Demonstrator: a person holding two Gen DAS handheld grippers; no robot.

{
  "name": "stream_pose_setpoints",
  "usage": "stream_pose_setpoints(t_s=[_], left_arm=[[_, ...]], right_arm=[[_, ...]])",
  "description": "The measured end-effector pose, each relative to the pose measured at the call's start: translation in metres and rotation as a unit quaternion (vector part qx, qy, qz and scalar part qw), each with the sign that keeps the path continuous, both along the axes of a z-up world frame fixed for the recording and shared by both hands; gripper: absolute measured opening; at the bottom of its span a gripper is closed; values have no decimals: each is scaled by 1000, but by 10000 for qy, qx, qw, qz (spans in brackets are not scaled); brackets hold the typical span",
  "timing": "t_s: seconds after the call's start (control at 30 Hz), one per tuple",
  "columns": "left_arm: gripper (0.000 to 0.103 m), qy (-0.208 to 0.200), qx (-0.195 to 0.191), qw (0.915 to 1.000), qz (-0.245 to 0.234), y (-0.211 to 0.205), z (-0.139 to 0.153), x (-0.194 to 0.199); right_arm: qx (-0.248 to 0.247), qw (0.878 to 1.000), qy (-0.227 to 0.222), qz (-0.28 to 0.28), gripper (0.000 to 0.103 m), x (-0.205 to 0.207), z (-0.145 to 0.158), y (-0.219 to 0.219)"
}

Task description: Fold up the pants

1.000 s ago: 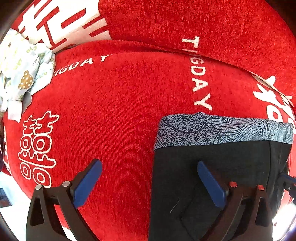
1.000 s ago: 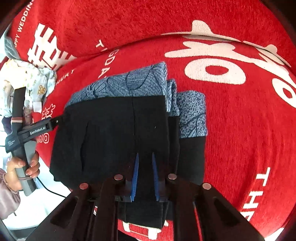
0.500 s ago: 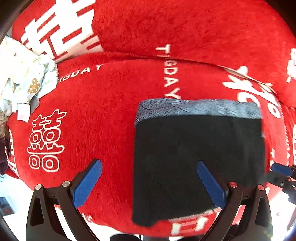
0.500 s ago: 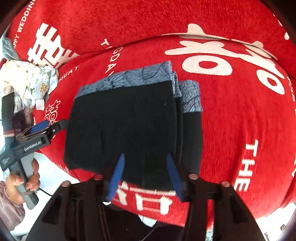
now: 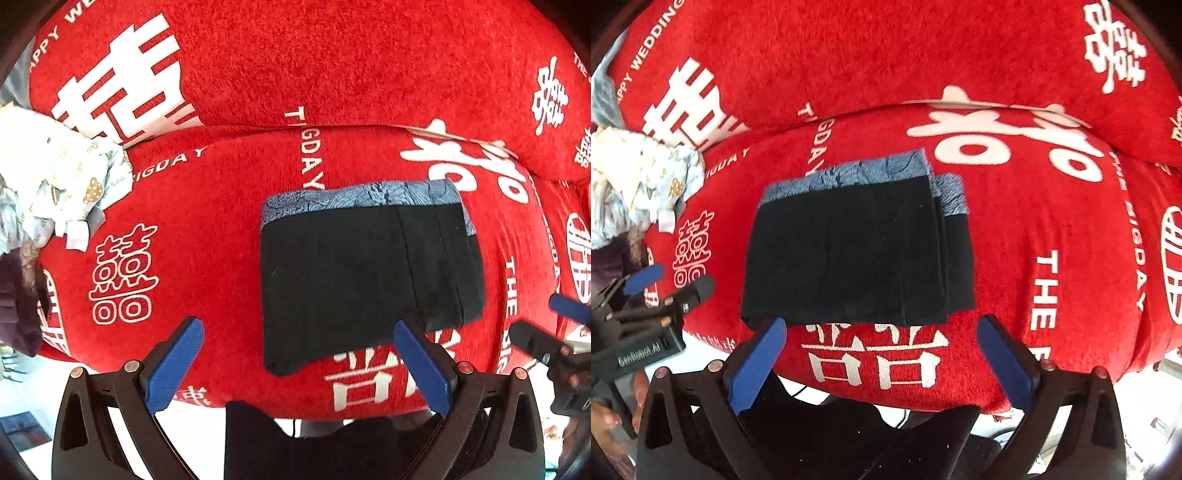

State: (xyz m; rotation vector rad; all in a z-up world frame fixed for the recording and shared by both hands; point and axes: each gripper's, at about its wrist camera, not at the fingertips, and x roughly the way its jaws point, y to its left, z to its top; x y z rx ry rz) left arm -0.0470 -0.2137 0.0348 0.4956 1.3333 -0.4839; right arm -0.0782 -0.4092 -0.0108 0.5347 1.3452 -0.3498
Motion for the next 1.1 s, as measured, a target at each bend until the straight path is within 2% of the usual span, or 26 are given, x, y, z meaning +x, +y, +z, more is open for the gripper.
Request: stream_pose_setpoints(t_s=[0.17,0.33,1.1], left_arm=[[103,119,91,9999,-78,2,9,-5],[103,282,239,9993,-103,4,7,-11],[103,394,294,9988,1,6,11,-9]], right_arm=[[44,9998,123,-119,103,2,14,-5],[-140,9995,266,-125,103,5,26,-4],[-341,9981,515,-2,103,14,31,11]])
